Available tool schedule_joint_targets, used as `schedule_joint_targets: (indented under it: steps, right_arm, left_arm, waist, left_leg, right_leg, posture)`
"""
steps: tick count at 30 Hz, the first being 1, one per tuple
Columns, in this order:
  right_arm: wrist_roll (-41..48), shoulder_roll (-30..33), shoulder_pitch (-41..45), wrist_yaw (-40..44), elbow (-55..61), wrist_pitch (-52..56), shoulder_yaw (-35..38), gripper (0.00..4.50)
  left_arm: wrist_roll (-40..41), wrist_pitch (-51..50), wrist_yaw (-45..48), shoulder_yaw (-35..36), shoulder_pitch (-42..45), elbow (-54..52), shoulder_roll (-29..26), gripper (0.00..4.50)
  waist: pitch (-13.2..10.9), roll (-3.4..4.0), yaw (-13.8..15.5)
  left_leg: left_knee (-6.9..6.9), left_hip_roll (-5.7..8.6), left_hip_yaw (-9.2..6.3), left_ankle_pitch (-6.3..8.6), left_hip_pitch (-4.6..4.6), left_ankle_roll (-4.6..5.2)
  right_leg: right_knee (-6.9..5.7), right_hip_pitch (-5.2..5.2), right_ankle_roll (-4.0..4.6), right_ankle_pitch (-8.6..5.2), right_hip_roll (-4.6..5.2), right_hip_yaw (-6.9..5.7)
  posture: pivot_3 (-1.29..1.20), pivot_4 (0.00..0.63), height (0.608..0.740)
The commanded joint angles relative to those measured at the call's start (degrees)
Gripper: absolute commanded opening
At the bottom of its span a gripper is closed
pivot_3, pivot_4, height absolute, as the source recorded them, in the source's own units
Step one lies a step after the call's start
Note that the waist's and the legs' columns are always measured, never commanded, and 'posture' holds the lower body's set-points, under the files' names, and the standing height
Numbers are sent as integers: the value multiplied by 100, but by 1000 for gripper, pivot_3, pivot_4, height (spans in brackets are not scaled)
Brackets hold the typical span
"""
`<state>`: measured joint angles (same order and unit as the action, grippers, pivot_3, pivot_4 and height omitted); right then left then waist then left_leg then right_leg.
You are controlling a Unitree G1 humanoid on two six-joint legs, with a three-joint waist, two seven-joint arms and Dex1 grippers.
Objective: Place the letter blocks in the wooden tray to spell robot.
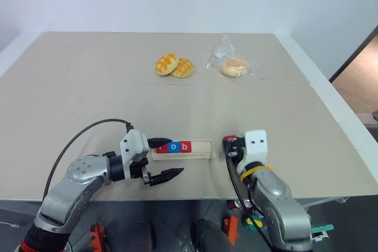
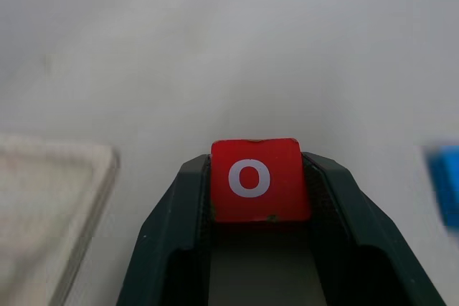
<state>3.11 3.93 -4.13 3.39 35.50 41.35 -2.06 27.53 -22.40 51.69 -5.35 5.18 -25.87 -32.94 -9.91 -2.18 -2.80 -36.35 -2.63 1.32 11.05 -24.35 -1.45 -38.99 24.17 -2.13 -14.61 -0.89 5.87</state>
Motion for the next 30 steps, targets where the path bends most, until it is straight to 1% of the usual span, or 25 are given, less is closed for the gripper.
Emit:
schedule_joint_targets:
  steps: [1,4,8,11,14,20,27,30]
  right_arm:
    - [-145,-205,-230,-394,871,-161,42,1236]
    - [99,-565,-389,-528,1129,145,231,1236]
    - [163,-784,-543,-614,1268,354,257,1236]
    - [277,-978,-484,-695,1214,554,297,1236]
    - [296,-879,-441,-640,1202,719,172,1236]
    - [220,-1013,-467,-979,1366,1226,101,1236]
    - [525,-1096,-449,-951,1350,1481,213,1236]
    - [584,-932,-367,-887,1409,1470,200,2728]
  left_arm:
    - [-29,91,20,48,62,-42,-54,4500]
    - [-55,88,63,33,139,40,-70,4500]
    - [-102,90,129,17,252,139,-92,4500]
    - [-144,98,185,11,301,206,-124,4500]
    - [-165,112,218,4,298,217,-150,4500]
    - [-202,152,246,11,280,214,-195,4500]
    - [-275,214,307,-14,253,186,-204,4500]
    - [-291,250,302,-6,234,200,-208,4500]
  waist:
    - [2,0,-9]
    - [5,-4,-7]
    - [5,-4,-8]
    - [5,-4,-9]
    - [5,-4,-9]
    - [5,-4,-8]
    - [5,-4,-9]
    - [5,-4,-9]
  left_leg:
    - [-1,0,8,-1,1,-1]
    - [-5,-2,9,-5,4,-3]
    - [-5,-4,10,-7,5,-2]
    - [-4,-4,14,-7,4,-3]
    - [-1,-5,13,-6,3,-3]
    - [2,-5,11,-6,2,-3]
    - [2,-6,11,-6,2,-3]
    - [2,-6,11,-6,2,-3]
  right_leg:
    - [0,2,12,-2,2,2]
    - [0,0,26,-2,4,0]
    - [0,1,29,0,5,-2]
    - [0,3,30,-2,8,-2]
    - [1,5,32,-5,9,-4]
    - [1,6,34,-6,9,-6]
    - [1,5,33,-6,10,-6]
    - [1,6,33,-6,9,-6]
  posture:
    - [0,150,740]
    - [0,150,740]
    - [0,150,740]
    - [0,150,740]
    - [0,150,740]
    - [0,150,740]
    - [0,150,740]
    - [0,150,740]
